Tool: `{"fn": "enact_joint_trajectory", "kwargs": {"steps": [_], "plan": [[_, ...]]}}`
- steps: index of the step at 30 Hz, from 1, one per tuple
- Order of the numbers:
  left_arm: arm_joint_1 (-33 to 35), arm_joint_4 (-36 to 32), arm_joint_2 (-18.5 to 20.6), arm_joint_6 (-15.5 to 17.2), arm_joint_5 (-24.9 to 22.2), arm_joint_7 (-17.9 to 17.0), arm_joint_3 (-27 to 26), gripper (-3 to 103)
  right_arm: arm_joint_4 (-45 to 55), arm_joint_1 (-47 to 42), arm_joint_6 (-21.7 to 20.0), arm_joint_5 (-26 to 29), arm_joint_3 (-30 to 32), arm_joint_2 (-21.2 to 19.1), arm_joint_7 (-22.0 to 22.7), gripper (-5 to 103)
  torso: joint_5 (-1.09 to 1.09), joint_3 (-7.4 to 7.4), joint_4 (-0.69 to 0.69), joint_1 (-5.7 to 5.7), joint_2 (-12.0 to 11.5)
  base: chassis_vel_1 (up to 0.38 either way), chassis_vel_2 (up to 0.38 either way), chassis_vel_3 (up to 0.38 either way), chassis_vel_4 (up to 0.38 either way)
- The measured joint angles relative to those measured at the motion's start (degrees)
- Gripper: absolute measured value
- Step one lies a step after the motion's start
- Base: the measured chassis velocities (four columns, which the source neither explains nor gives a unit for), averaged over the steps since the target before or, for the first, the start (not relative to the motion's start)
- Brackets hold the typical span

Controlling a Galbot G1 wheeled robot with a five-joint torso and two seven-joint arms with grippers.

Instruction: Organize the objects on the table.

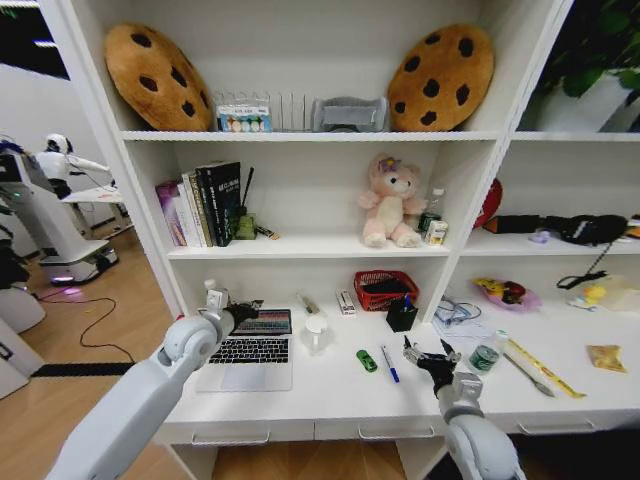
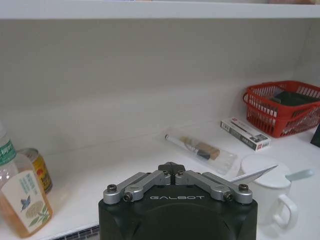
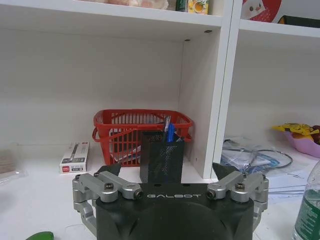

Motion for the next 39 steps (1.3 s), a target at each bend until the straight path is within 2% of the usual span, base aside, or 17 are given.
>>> {"fn": "enact_joint_trajectory", "kwargs": {"steps": [6, 8, 9, 10, 11, 12, 14, 20, 24, 29, 32, 33, 34, 36, 37, 39], "plan": [[5.7, -3.3, 1.1, 0.0, 0.7, 0.1, -3.6, 0, -0.4, -0.1, 0.3, -0.7, -1.0, 0.3, -0.2, 100, -0.01, 0.00, 0.00, 0.00, 0.0, 0.000, 0.000, 0.000, 0.000], [11.3, -6.6, 1.8, 0.0, 1.9, 0.7, -7.3, 0, -0.9, 0.0, 0.5, -1.7, -2.6, 0.6, -0.3, 100, 0.00, 0.00, 0.02, 0.00, 0.0, 0.000, 0.000, 0.000, 0.000], [11.3, -6.6, 1.8, 0.0, 1.9, 0.7, -7.3, 0, -0.9, 0.0, 0.5, -1.7, -2.6, 0.6, -0.3, 100, 0.00, 0.00, 0.02, 0.00, 0.0, 0.000, 0.000, 0.000, 0.000], [15.6, -8.7, 1.7, 0.0, 2.9, 1.1, -9.2, 0, -1.5, 0.3, 0.8, -2.9, -4.1, 0.9, -0.3, 100, 0.00, 0.00, 0.01, 0.00, 0.0, 0.000, 0.000, 0.000, 0.000], [18.4, -9.8, 0.8, 0.0, 4.0, 1.5, -10.3, 0, -1.8, 0.6, 1.0, -3.8, -5.6, 1.3, -0.2, 100, 0.00, 0.00, 0.02, 0.00, 0.0, 0.000, 0.000, 0.000, 0.000], [18.4, -9.8, 0.8, 0.0, 4.0, 1.5, -10.3, 0, -1.8, 0.6, 1.0, -3.8, -5.6, 1.3, -0.2, 100, 0.00, 0.00, 0.02, 0.00, 0.0, 0.000, 0.000, 0.000, 0.000], [21.2, -10.4, -1.6, 0.0, 6.0, 2.0, -10.3, 0, -1.9, 0.8, 1.1, -4.7, -7.4, 1.6, 0.0, 100, 0.00, 0.00, 0.02, 0.00, 0.0, 0.000, 0.000, 0.000, 0.000], [21.6, -8.8, -4.4, 0.0, 7.5, 1.7, -7.2, 0, -1.9, 0.6, 1.1, -5.1, -8.2, 1.4, 0.1, 100, 0.00, 0.00, 0.00, 0.00, 0.0, 0.000, 0.000, 0.000, 0.000], [20.0, -4.5, -6.3, 0.0, 8.2, 0.2, -4.8, 0, -2.2, 0.4, 1.5, -4.9, -7.1, 0.9, 0.1, 100, 0.00, 0.00, -0.01, 0.00, 0.0, 0.000, 0.000, 0.000, 0.000], [17.5, -1.5, -8.3, -0.3, 9.4, -1.1, -4.4, 0, -2.3, 0.2, 1.7, -4.2, -6.1, 0.7, 0.0, 100, 0.00, 0.00, 0.00, 0.00, 0.0, 0.000, 0.000, 0.000, 0.000], [15.8, -0.6, -9.3, -3.3, 12.2, -0.2, -5.8, 0, -2.1, 0.1, 1.7, -4.2, -5.6, 0.6, 0.0, 100, 0.01, 0.01, -0.02, 0.00, 0.0, 0.000, 0.000, 0.000, 0.000], [14.8, -0.2, -10.3, -6.9, 16.4, 1.5, -7.7, 0, -1.5, 0.0, 1.7, -4.0, -5.4, 0.5, 0.0, 100, 0.01, 0.01, -0.01, 0.00, 0.0, 0.000, 0.000, 0.000, 0.000], [14.8, -0.2, -10.3, -6.9, 16.4, 1.5, -7.7, 0, -1.5, 0.0, 1.7, -4.0, -5.4, 0.5, 0.0, 100, 0.01, 0.01, -0.01, 0.00, 0.0, 0.000, 0.000, 0.000, 0.000], [14.3, -0.5, -11.9, -13.7, 20.9, 2.4, -12.0, 0, -0.7, 0.2, 1.4, -3.6, -5.2, 0.2, 0.0, 100, -0.01, 0.01, 0.00, 0.00, 0.0, 0.000, 0.000, 0.000, 0.000], [14.3, -0.5, -11.9, -13.7, 20.9, 2.4, -12.0, 0, -0.7, 0.2, 1.4, -3.6, -5.2, 0.2, 0.0, 100, -0.01, 0.01, 0.00, 0.00, 0.0, 0.000, 0.000, 0.000, 0.000], [15.8, -2.1, -12.5, -18.8, 21.8, 1.0, -16.3, 11, -0.5, 0.7, 1.3, -3.4, -5.3, -0.1, 0.0, 100, 0.01, 0.00, 0.00, 0.01, 0.0, 0.000, 0.000, 0.000, 0.000]]}}
